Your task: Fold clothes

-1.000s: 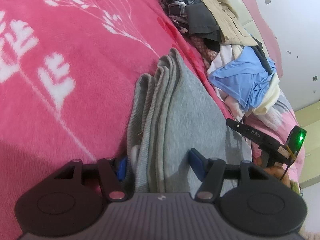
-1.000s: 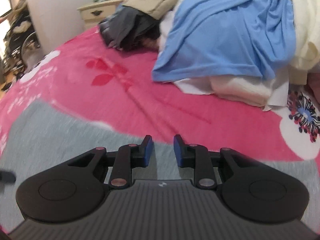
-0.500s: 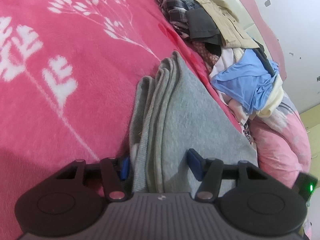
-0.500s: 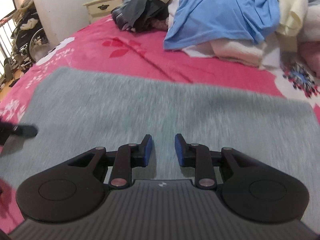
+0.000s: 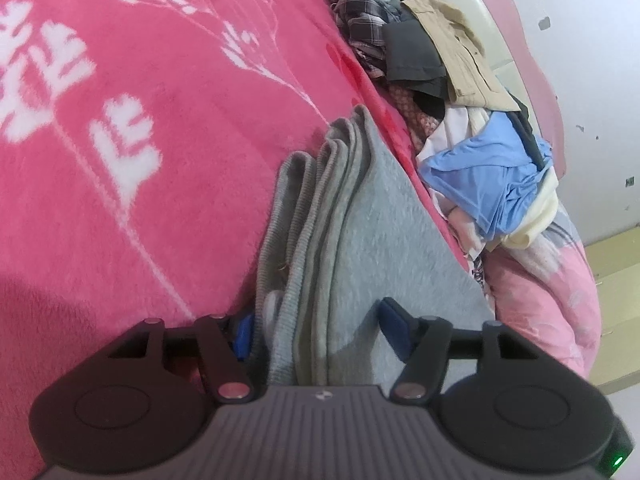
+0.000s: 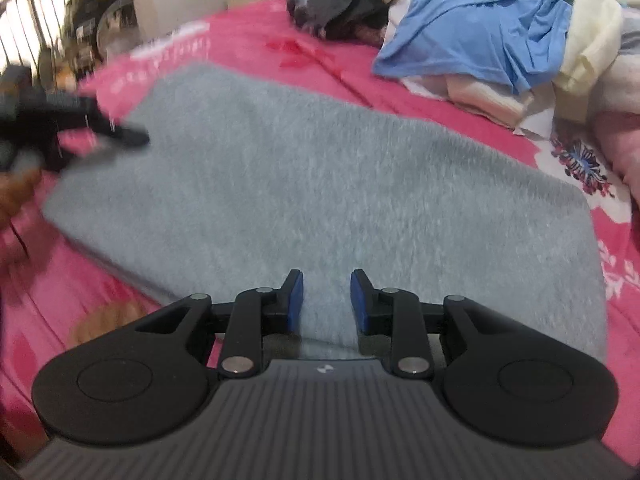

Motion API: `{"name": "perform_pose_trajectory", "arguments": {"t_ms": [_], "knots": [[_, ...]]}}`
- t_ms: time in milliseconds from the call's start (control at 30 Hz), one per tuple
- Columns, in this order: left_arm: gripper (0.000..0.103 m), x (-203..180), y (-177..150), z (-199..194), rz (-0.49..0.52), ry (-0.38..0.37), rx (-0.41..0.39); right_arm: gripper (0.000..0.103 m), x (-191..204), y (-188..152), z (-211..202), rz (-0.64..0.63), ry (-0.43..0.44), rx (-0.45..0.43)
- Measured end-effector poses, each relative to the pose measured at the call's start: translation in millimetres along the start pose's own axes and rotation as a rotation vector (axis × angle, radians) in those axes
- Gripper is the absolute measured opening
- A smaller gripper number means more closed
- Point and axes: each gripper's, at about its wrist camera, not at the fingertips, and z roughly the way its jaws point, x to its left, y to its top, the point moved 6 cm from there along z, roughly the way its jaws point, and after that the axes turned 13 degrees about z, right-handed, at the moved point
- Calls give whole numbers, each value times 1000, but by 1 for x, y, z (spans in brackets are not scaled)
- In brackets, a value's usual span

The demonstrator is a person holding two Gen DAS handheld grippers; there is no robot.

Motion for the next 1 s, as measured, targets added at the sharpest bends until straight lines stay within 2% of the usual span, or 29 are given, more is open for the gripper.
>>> {"name": "perform_pose_trajectory", "arguments": {"t_ms": [167, 267, 367, 567, 733, 900, 933, 1000], "knots": [[45, -14, -3, -4, 101, 96, -52, 25, 11, 22, 18, 83, 102, -1], [37, -27, -4, -9, 148, 136, -94, 25, 10, 32, 31, 134, 113, 5], [31, -33, 0, -17, 109, 113, -111, 25, 2, 37, 32, 177, 115, -5], [28, -63, 14, -32, 97, 74, -142, 25, -29, 38, 22, 288, 121, -24], [28, -110, 27, -37, 147, 18, -165, 25, -59, 34, 10, 401, 133, -42], [28, -164, 37, -25, 222, -35, -131, 26, -77, 34, 14, 482, 214, -71], [28, -173, 38, -21, 233, -39, -125, 26, -79, 32, 20, 485, 231, -65], [28, -189, 39, -13, 243, -37, -110, 25, -74, 24, 33, 413, 208, -59]]}}
